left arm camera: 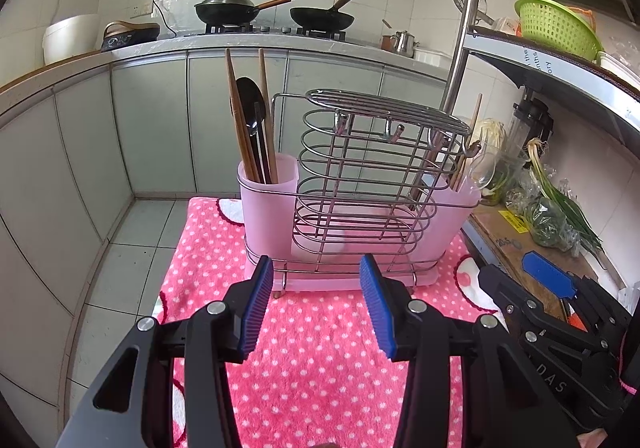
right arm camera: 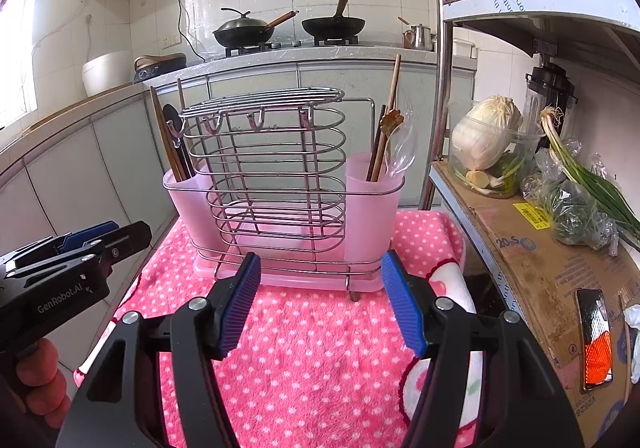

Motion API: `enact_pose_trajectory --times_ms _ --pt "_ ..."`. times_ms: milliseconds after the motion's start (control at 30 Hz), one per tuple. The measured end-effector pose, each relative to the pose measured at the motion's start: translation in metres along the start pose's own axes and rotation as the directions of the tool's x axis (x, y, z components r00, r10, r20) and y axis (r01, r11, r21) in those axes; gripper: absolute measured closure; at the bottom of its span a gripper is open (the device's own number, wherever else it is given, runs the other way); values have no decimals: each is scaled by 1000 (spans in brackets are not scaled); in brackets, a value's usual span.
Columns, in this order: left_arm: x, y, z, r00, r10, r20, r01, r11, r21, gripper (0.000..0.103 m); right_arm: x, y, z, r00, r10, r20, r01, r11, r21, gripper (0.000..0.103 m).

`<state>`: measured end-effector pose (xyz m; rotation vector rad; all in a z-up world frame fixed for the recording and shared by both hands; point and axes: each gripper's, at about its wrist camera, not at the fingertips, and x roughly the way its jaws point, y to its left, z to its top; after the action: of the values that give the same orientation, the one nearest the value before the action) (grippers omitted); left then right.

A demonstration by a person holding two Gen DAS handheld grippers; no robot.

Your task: Organize utensils

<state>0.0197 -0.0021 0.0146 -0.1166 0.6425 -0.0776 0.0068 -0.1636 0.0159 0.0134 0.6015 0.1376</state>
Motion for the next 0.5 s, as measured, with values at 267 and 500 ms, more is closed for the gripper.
enact_pose_trajectory --times_ms 267,500 --pt "0 -1 0 1000 -3 -1 3 1000 9 58 -1 0 1 1000 0 3 0 1000 -7 40" --pt "2 0 1 1000 2 0 -2 1000 12 58 0 1 1 1000 1 -1 -1 1000 -10 40"
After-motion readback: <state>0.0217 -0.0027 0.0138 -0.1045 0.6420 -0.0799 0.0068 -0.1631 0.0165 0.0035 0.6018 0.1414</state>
